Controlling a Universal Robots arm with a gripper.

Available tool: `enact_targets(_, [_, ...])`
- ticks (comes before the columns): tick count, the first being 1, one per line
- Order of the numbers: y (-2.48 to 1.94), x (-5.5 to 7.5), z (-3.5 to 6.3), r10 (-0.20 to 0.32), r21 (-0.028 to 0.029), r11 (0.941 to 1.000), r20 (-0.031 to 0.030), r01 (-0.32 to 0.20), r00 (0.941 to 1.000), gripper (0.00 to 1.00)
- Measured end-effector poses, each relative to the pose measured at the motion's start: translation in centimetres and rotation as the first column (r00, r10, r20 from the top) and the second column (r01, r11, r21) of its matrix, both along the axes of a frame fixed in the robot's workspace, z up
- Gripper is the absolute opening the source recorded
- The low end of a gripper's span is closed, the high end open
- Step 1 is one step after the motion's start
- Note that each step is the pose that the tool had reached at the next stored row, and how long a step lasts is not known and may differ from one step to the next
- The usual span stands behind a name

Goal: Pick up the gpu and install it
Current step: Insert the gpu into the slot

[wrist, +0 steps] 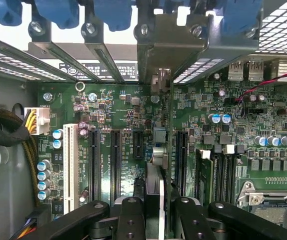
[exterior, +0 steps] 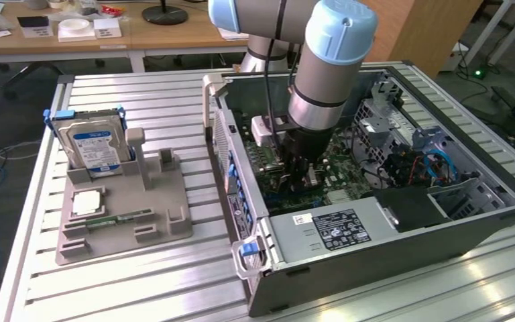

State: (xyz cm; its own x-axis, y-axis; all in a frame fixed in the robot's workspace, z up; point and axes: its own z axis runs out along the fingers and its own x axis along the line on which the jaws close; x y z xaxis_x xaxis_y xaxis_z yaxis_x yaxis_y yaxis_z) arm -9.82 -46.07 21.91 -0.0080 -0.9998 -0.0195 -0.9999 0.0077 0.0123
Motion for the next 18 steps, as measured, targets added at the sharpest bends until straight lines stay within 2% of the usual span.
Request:
enact_targets(13, [0.00,0.00,0.00,0.000,0.0002,1.0000,0.0001,0.000,1.0000,0.28])
enact_targets(14, [0.01,-0.05,-0.03,-0.001,0.0019,1.0000,-0.0005,0.001,1.0000,0.28])
enact_targets(15, [0.00,-0.04,0.00,-0.001,0.0013,1.0000,0.0000,0.001,1.0000,0.29])
enact_targets(16, [0.01,-0.02,0.02,0.000,0.0016,1.0000,0.0004,0.000,1.0000,0.34])
enact_targets(17, [0.00,0.00,0.05,0.000,0.0019,1.0000,0.0002,0.000,1.0000,0.34])
enact_targets(18, [0.00,0.00,0.10,0.000,0.0019,1.0000,0.0000,0.000,1.0000,0.41])
